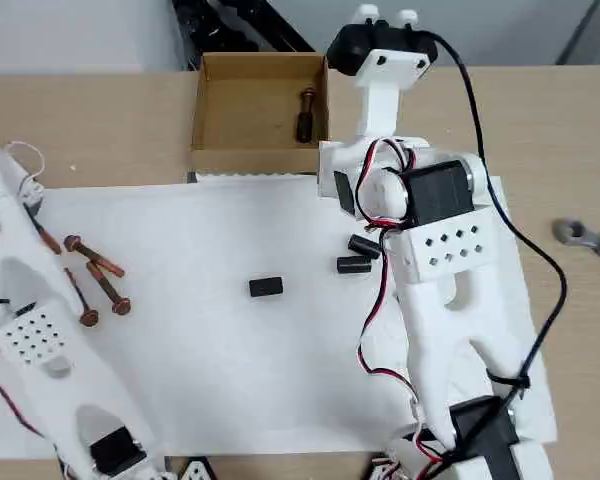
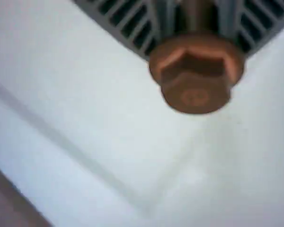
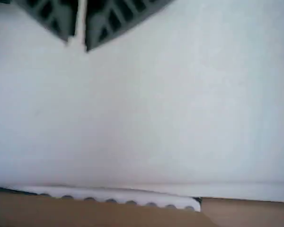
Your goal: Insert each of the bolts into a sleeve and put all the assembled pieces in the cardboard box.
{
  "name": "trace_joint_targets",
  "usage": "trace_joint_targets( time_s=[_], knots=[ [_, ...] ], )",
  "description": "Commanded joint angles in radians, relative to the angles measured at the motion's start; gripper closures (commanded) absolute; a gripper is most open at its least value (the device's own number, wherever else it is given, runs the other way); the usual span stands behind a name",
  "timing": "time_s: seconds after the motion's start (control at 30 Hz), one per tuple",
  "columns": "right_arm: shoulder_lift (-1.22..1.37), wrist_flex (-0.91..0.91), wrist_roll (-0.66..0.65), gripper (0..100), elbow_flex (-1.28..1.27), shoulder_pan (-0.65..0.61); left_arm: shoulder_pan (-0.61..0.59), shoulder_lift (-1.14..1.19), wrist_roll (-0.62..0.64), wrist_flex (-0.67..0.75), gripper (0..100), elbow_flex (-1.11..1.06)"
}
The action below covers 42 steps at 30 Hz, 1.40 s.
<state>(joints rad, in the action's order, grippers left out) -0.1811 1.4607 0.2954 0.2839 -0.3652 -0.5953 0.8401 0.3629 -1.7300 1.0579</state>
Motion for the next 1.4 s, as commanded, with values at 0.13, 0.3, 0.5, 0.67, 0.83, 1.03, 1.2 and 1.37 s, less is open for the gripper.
trace_joint_targets(
  time_s=[0.13,0.3,0.5,0.67,0.83,1.03,1.2,1.37],
  knots=[
    [-0.045,0.036,0.012,98.6,0.04,-0.007,0.032,-0.199,-0.023,-0.025,99,-0.013],
    [-0.03,0.14,0.057,98.3,-0.055,-0.107,0.094,-0.408,-0.164,-0.025,99,-0.015],
    [0.03,0.143,-0.078,98.3,-0.204,-0.2,0.175,-0.707,-0.275,-0.023,99,-0.035],
    [0.101,0.151,-0.27,98.5,-0.201,-0.268,0.173,-0.878,-0.287,-0.023,99,-0.147],
    [0.151,0.143,-0.485,98.8,-0.201,-0.3,0.133,-1.066,-0.288,-0.023,99,-0.275],
    [0.214,0.133,-0.7,98.8,-0.13,-0.289,0.135,-1.338,-0.287,-0.023,99,-0.421],
    [0.314,0.14,-0.847,98.9,-0.106,-0.289,0.133,-1.539,-0.287,-0.021,99,-0.542],
    [0.447,0.166,-0.996,99.6,-0.089,-0.288,0.132,-1.692,-0.288,-0.021,99,-0.639]
  ],
)
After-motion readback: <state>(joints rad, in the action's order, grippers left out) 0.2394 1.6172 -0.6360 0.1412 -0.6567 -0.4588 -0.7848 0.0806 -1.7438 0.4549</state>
